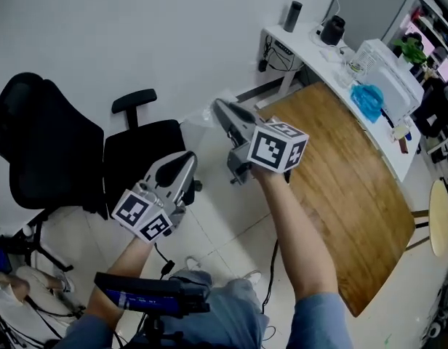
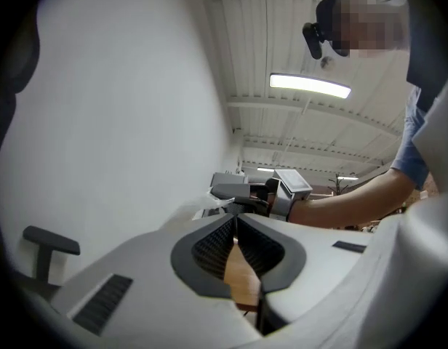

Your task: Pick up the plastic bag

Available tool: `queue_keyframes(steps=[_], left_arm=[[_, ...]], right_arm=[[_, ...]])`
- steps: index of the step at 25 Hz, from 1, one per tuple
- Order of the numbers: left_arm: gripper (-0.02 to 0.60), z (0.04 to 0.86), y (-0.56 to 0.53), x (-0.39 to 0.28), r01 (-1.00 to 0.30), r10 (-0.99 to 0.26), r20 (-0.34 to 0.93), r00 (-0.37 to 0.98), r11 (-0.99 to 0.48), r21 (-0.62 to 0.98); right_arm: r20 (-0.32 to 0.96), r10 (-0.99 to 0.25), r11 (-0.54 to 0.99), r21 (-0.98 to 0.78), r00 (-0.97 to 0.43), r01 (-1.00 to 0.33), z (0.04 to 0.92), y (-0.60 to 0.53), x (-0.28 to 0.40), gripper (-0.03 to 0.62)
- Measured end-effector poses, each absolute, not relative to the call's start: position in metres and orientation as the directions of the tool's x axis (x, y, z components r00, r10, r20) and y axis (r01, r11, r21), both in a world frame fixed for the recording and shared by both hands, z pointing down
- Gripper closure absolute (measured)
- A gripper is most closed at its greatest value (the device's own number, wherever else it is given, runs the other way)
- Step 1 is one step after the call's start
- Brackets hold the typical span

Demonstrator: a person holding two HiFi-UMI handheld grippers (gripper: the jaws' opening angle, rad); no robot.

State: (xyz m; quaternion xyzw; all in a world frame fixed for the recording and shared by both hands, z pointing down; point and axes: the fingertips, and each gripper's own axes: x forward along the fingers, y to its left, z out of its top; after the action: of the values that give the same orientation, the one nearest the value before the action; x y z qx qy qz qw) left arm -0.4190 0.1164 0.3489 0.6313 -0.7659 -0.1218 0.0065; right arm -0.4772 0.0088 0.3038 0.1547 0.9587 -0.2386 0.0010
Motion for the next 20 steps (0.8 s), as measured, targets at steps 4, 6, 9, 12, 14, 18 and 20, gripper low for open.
queue_keyframes(steps=[4,6,9,12,14,18,20], left_arm=[[0.554,0.322,0.064,-0.381,-0.986,-0.977,-0.179,-0.114,0.088,0.144],[0.555,0.314,0.038,-0.356,-0.991,-0.979,-0.19,-0.07,0.046,0.128],[0.554,0.304,0.004,-0.322,-0.993,-0.979,-0.203,-0.017,-0.007,0.12],[0.554,0.299,-0.032,-0.287,-0.991,-0.978,-0.206,0.036,-0.062,0.121],[0.554,0.299,-0.051,-0.264,-0.987,-0.975,-0.206,0.083,-0.109,0.118],[0.554,0.302,-0.083,-0.209,-0.971,-0.963,-0.189,0.19,-0.213,0.11],[0.554,0.304,-0.101,-0.173,-0.967,-0.962,-0.178,0.208,-0.23,0.112]], right_arm=[[-0.139,0.245,0.877,-0.389,-0.959,0.28,0.262,-0.037,-0.431,0.589],[-0.173,0.218,0.891,-0.366,-0.961,0.268,0.245,-0.062,-0.402,0.589],[-0.215,0.169,0.908,-0.345,-0.962,0.237,0.224,-0.099,-0.356,0.589],[-0.225,0.117,0.926,-0.328,-0.967,0.189,0.214,-0.135,-0.306,0.589],[-0.235,0.066,0.938,-0.318,-0.97,0.14,0.213,-0.157,-0.272,0.589],[-0.241,-0.072,0.936,-0.352,-0.968,0.018,0.23,-0.195,-0.189,0.589],[-0.208,-0.112,0.925,-0.38,-0.972,-0.025,0.252,-0.214,-0.143,0.59]])
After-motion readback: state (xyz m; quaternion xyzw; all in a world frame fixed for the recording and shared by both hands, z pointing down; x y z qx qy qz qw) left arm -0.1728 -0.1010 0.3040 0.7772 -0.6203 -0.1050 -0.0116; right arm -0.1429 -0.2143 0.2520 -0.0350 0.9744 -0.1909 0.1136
